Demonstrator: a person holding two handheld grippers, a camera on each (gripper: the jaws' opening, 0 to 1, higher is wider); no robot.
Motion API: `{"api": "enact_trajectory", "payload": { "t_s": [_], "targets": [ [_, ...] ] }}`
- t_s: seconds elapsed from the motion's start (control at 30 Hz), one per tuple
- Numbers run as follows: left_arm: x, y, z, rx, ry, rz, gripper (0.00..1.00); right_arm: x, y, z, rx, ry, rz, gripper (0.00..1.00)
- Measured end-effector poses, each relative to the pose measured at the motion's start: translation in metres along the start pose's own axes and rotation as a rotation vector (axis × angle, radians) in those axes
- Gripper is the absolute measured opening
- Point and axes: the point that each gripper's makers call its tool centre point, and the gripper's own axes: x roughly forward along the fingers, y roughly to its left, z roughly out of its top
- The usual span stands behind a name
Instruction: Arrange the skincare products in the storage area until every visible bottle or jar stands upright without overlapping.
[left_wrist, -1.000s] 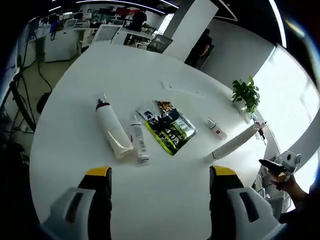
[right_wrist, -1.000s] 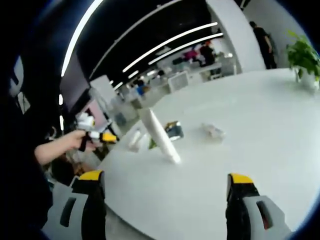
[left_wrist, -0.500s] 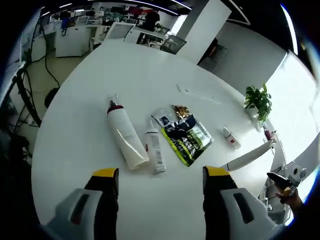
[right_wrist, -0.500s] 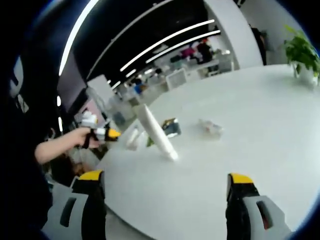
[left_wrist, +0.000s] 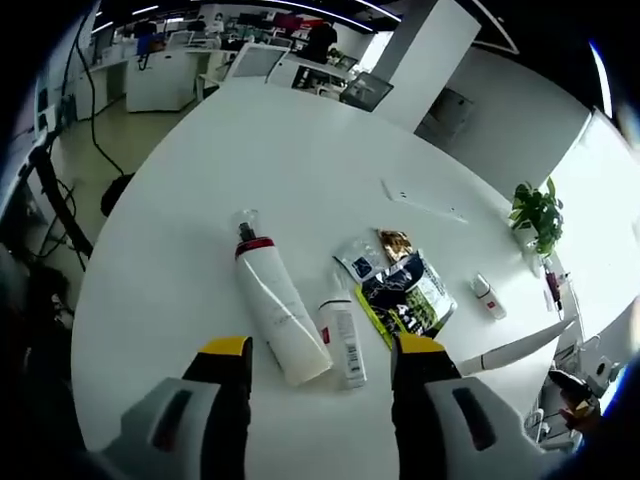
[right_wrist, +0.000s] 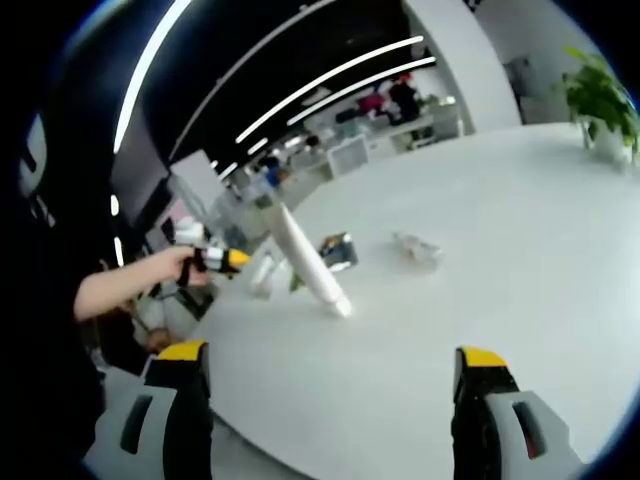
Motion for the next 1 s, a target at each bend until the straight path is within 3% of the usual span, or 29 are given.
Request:
{"api": "enact_trajectory", "payload": {
  "t_s": [0.67,1.0],
  "targets": [
    [0.031,0.022,0.015,-0.017,0.016,0.088,0.41,0.004,-0.001,-0.006,0.011,0.015,0.012,0.99],
    [0.05,0.032,0.014,-0.005,0.047,0.143,0.37,0.0,-0.007,-0.005,0.011,0.017,0.001,0.99]
  ]
}}
